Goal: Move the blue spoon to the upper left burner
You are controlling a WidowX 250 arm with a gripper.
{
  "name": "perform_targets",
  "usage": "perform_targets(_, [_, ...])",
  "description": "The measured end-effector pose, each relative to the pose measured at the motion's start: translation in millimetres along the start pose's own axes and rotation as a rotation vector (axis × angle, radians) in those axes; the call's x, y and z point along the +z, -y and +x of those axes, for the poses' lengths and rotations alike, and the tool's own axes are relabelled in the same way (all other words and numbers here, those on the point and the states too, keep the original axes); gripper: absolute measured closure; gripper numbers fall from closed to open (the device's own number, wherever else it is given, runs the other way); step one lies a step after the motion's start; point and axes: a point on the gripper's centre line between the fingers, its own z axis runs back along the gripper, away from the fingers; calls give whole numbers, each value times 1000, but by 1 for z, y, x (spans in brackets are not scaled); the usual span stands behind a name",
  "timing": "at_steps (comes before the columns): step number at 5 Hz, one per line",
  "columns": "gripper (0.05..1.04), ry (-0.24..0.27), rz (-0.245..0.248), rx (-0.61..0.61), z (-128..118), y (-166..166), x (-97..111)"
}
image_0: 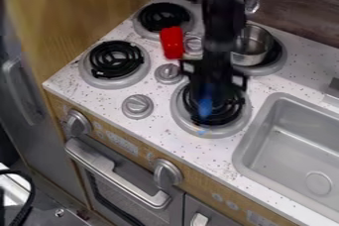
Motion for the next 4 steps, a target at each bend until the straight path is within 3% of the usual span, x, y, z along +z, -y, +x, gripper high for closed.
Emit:
perform_targets(1, [660,31,-34,154,19,-36,30])
perform_targets(2, [660,105,-40,254,47,-70,39])
perform_targets(4, [660,212,31,292,106,-119,19])
